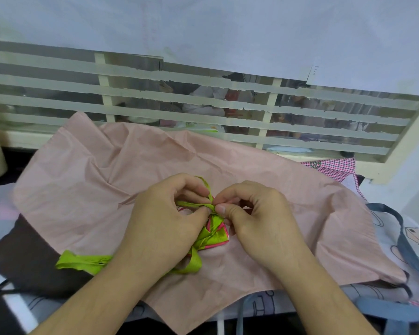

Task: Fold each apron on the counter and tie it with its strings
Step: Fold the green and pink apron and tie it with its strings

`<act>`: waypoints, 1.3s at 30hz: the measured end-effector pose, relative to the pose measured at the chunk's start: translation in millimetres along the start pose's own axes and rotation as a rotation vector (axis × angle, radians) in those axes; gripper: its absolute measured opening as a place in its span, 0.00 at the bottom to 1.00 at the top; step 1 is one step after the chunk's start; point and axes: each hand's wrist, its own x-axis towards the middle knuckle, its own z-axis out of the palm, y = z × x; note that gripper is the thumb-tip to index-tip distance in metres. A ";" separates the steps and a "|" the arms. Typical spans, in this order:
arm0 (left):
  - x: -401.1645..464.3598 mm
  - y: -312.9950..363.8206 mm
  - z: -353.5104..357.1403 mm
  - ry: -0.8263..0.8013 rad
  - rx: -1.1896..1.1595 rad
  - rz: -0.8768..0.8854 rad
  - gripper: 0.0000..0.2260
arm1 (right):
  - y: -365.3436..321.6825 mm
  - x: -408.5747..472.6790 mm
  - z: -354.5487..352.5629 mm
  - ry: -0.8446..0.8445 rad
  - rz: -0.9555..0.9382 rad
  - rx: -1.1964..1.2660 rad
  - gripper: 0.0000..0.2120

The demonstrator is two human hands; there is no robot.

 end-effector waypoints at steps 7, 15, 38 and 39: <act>0.1 -1.2 -0.1 0.019 0.088 0.071 0.16 | 1.5 -0.2 -2.7 -0.090 -0.002 -0.033 0.10; -0.5 -1.2 0.8 -0.019 0.085 0.090 0.12 | -1.8 -0.4 -1.1 -0.152 0.099 0.185 0.11; -0.7 -5.0 3.9 0.053 -0.012 -0.034 0.20 | -8.6 -3.1 -1.8 -0.170 0.292 0.531 0.22; -0.8 -5.2 3.7 0.064 -0.025 -0.045 0.21 | -8.8 -2.9 -1.8 -0.171 0.306 0.578 0.24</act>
